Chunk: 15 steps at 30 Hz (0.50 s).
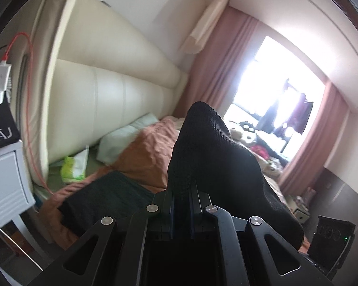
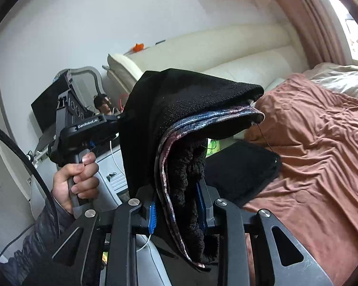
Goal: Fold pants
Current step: 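Lift the pants with both grippers and carry them toward the headboard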
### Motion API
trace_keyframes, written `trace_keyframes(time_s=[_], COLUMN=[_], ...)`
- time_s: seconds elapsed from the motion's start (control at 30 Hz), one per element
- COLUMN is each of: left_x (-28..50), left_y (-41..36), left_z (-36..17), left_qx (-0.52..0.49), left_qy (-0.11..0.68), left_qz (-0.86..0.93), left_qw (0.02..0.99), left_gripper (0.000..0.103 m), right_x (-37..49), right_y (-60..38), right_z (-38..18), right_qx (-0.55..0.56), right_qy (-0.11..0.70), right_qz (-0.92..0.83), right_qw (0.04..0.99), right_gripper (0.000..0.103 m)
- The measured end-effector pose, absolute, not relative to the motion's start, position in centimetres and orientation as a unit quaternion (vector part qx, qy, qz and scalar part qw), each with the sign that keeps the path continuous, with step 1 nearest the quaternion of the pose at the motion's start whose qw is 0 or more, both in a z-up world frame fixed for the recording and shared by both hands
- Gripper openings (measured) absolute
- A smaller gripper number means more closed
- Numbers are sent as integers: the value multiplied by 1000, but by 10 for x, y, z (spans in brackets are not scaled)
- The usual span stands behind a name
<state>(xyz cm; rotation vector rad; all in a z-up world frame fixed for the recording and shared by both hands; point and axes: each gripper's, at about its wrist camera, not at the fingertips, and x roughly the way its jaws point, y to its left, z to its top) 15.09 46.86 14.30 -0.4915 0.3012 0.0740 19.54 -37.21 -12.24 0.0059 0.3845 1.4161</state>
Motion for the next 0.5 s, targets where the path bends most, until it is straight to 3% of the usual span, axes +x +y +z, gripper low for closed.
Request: trace_keyframes(time_s=[0.5], left_x=[212], left_y=[537], left_z=[106], left_qx=[-224], left_qy=[179], left_qz=[101], left_qw=[953], left_gripper=[9], right_x=[255], right_y=[-261], right_z=[-144], right_qx=[1], right_qy=[225], right_qz=[658], right_qw=[719], right_gripper=[24])
